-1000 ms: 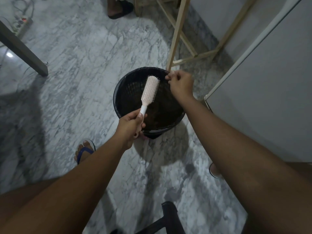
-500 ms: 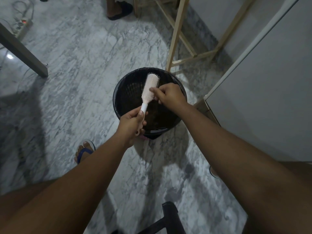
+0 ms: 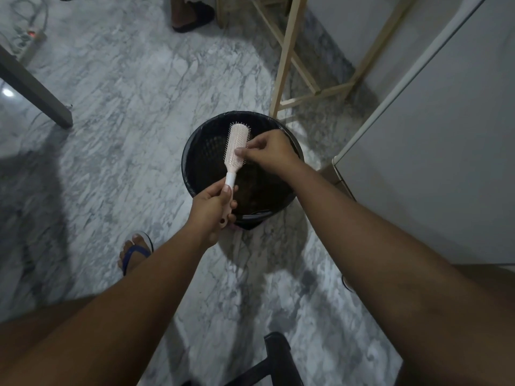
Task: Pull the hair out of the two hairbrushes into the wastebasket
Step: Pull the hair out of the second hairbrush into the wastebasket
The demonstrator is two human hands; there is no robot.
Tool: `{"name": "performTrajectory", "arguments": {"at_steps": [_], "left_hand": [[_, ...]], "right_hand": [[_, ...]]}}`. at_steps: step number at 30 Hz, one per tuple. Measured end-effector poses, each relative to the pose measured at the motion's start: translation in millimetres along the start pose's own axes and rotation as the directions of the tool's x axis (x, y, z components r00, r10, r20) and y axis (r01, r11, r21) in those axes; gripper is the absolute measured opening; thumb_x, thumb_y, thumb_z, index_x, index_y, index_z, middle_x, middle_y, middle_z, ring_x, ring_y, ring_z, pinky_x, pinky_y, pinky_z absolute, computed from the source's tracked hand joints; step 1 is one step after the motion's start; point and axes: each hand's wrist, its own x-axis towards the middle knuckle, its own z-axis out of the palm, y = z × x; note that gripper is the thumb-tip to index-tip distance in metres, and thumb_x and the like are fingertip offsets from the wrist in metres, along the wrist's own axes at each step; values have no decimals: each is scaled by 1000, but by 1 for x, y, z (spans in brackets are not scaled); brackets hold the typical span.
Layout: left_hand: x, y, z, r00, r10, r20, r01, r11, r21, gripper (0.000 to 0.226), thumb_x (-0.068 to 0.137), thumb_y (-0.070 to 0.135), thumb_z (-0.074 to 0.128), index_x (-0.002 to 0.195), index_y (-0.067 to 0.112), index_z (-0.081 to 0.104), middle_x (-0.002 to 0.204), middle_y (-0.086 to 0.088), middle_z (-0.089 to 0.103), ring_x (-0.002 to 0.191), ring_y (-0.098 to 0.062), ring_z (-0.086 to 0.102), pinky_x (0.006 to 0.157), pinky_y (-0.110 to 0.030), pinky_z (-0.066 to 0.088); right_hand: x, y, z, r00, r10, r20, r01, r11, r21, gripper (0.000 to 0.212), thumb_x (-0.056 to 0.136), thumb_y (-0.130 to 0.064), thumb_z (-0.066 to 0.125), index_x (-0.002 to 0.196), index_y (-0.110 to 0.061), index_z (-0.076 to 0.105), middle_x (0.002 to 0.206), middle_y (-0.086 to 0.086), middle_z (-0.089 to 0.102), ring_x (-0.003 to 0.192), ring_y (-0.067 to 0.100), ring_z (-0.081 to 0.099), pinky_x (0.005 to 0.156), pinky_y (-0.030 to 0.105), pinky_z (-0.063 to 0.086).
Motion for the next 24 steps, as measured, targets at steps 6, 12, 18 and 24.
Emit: {"name": "performTrajectory", "arguments": {"at_steps": [6, 12, 18, 24], "left_hand": [[0, 0, -3, 1000, 6, 0, -6, 1000, 11, 30, 102, 14, 52, 130, 13, 63, 107, -4, 67, 67, -10, 53, 44, -22, 41], [-4, -6, 0, 1000, 16, 12, -17, 998, 68, 30, 101, 15, 55, 128, 21, 66, 107, -2, 70, 69, -12, 55, 48, -25, 44], [-8, -3, 3, 999, 38, 15, -39, 995, 92, 28, 103, 17, 51, 125, 25, 66, 111, -2, 71, 69, -10, 55, 50, -24, 43], [-3, 1, 1, 999, 12, -40, -11, 1000, 27, 31, 102, 16, 51, 131, 16, 64, 109, -3, 70, 68, -11, 54, 44, -22, 42]], "right_hand": [[5, -2, -8, 918, 3, -398, 18, 999, 48, 31, 96, -28, 61, 79, -4, 73, 76, 7, 75, 64, 4, 67, 63, 11, 52], [8, -25, -1, 975, -75, -208, 47, 989, -138, 40, 84, -48, 71, 110, -18, 71, 106, 0, 70, 97, 13, 65, 86, 33, 54], [13, -30, -8, 928, -132, -347, 52, 972, -231, 21, 90, -37, 68, 78, -21, 73, 72, -9, 67, 73, 10, 65, 68, 27, 51], [3, -21, -11, 922, -179, -342, 146, 982, -121, 21, 95, -28, 63, 90, -12, 75, 78, -1, 72, 75, 13, 67, 74, 31, 56]]}}
